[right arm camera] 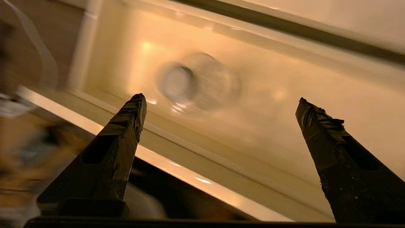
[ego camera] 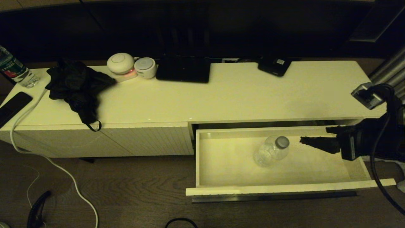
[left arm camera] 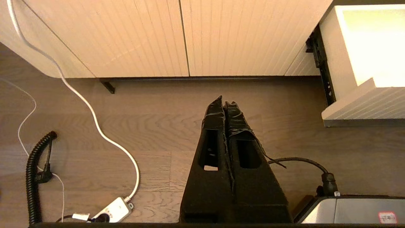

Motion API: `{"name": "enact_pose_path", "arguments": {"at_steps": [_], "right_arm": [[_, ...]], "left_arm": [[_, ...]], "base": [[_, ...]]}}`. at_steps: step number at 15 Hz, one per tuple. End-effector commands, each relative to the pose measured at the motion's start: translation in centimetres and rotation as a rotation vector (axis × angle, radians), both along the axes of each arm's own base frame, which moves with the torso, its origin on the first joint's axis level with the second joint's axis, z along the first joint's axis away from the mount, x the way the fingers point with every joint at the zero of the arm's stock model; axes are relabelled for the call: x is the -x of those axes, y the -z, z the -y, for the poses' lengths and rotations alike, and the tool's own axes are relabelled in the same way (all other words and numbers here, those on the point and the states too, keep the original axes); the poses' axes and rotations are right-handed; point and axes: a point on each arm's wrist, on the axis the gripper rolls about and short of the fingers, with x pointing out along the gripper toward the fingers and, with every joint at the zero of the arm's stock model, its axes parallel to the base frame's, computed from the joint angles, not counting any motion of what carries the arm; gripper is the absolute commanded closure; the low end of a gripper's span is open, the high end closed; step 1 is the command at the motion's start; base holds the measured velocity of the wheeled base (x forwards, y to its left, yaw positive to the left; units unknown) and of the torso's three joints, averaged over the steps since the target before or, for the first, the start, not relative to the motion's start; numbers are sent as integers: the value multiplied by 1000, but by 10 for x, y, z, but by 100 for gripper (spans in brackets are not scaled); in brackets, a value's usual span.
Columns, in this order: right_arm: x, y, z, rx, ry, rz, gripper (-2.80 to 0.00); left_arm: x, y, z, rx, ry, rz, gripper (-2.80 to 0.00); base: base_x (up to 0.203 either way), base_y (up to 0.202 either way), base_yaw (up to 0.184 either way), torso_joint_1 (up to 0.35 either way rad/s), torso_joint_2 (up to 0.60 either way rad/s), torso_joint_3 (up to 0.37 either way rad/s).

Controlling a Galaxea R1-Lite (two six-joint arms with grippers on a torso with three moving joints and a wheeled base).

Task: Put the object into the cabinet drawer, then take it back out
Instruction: Put the mineral water in the drawer

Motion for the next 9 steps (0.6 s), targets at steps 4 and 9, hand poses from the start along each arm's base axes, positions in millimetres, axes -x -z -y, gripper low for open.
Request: {"name": "enact_pose_path", "arguments": {"at_steps": [4, 9], "right_arm": [[-23, 14, -31, -49, -56, -137, -280], [-40, 39, -48, -3, -46, -220, -280]], "left_arm": [[0, 0, 0, 0, 0, 2, 0], [0, 0, 0, 0, 0, 2, 0]], "base": [[0, 0, 0, 0, 0, 0], [0, 0, 0, 0, 0, 0]]}}
